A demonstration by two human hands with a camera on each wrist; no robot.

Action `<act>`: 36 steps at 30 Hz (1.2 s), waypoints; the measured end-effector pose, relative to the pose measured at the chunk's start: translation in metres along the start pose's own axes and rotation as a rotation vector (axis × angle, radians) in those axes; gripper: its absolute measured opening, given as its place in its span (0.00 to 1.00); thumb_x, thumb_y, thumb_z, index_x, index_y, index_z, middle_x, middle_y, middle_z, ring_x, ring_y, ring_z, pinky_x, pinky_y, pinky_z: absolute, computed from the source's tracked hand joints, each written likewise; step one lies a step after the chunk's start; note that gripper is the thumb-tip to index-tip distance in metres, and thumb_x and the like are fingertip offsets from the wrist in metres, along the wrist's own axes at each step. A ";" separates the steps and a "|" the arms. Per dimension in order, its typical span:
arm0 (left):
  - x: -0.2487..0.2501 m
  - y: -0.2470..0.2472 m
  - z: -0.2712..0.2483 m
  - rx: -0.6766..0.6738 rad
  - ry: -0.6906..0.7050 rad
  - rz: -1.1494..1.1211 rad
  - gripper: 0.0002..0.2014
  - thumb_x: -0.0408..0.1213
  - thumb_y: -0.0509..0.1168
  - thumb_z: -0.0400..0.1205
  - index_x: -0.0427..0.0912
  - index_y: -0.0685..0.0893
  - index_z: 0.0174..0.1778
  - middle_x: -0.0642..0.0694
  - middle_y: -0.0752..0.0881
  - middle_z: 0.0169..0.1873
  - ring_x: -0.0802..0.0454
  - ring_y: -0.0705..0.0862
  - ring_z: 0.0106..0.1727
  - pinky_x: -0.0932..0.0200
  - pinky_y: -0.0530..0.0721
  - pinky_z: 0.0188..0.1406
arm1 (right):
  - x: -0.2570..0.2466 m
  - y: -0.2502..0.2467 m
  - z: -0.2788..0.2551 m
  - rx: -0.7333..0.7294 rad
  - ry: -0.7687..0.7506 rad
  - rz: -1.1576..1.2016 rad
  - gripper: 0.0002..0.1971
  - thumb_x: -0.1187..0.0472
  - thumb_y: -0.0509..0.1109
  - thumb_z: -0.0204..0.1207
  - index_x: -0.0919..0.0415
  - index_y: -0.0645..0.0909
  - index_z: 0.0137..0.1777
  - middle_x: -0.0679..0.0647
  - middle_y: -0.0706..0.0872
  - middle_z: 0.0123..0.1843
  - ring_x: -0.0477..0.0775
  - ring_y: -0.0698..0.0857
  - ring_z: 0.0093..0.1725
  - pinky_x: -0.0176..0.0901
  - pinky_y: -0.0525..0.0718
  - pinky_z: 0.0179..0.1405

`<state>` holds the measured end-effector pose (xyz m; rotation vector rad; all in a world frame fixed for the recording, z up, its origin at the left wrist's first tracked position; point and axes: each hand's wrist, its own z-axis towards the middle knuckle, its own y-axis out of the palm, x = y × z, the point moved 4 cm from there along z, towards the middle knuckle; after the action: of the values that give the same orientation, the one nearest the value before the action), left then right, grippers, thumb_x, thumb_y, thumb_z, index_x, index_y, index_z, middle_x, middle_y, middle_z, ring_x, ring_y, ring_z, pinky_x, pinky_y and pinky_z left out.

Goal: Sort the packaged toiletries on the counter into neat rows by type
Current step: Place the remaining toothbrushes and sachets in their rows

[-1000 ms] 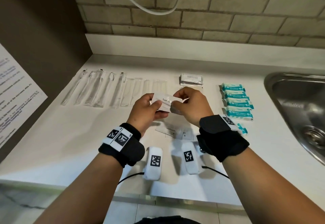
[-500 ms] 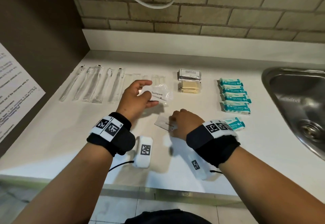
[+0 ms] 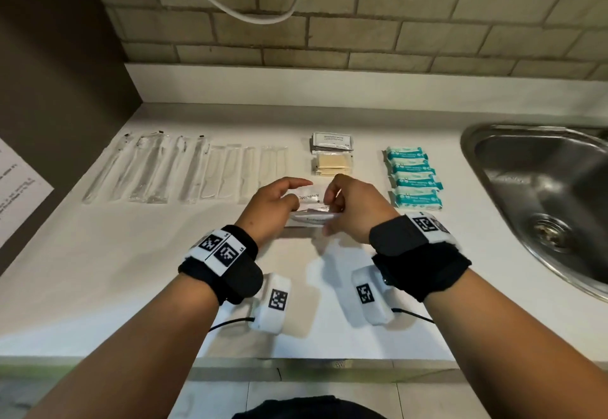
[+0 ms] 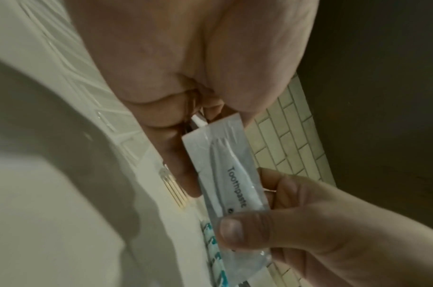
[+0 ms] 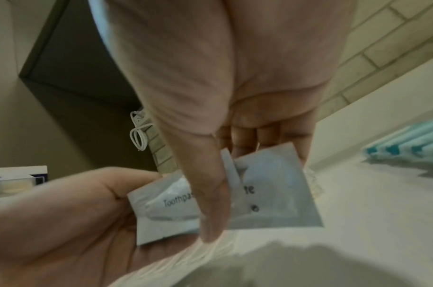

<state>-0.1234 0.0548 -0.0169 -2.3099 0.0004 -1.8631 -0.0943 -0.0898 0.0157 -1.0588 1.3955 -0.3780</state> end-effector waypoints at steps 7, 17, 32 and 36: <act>0.001 0.023 -0.004 -0.163 -0.113 -0.107 0.19 0.27 0.53 0.83 0.45 0.88 0.53 0.37 0.90 0.55 0.35 0.89 0.53 0.41 0.83 0.57 | 0.022 -0.010 0.001 0.151 0.115 0.009 0.39 0.67 0.85 0.57 0.59 0.73 0.69 0.58 0.78 0.63 0.58 0.82 0.57 0.42 0.77 0.51; -0.004 0.029 0.002 -0.360 0.203 0.686 0.12 0.39 0.69 0.81 0.41 0.83 0.59 0.48 0.85 0.49 0.51 0.82 0.49 0.60 0.78 0.46 | 0.027 0.009 -0.005 0.023 0.051 -0.268 0.14 0.63 0.81 0.63 0.59 0.86 0.48 0.57 0.89 0.47 0.58 0.85 0.46 0.39 0.75 0.38; -0.021 0.051 -0.007 -0.351 0.271 1.334 0.13 0.40 0.54 0.88 0.45 0.71 0.68 0.41 0.74 0.58 0.39 0.78 0.57 0.47 0.78 0.53 | 0.042 0.040 -0.008 -0.079 0.072 -0.710 0.16 0.54 0.62 0.78 0.56 0.73 0.65 0.57 0.76 0.59 0.63 0.84 0.56 0.49 0.75 0.45; -0.030 0.046 -0.010 -0.293 0.225 1.413 0.13 0.42 0.55 0.87 0.46 0.67 0.66 0.42 0.71 0.56 0.38 0.82 0.46 0.46 0.80 0.45 | 0.047 0.041 -0.005 -0.107 0.073 -0.612 0.19 0.57 0.71 0.74 0.59 0.74 0.64 0.56 0.77 0.58 0.61 0.85 0.53 0.45 0.76 0.41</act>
<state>-0.1348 0.0114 -0.0505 -1.3500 1.5263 -1.2590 -0.1036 -0.1056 -0.0440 -1.5703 1.1389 -0.7964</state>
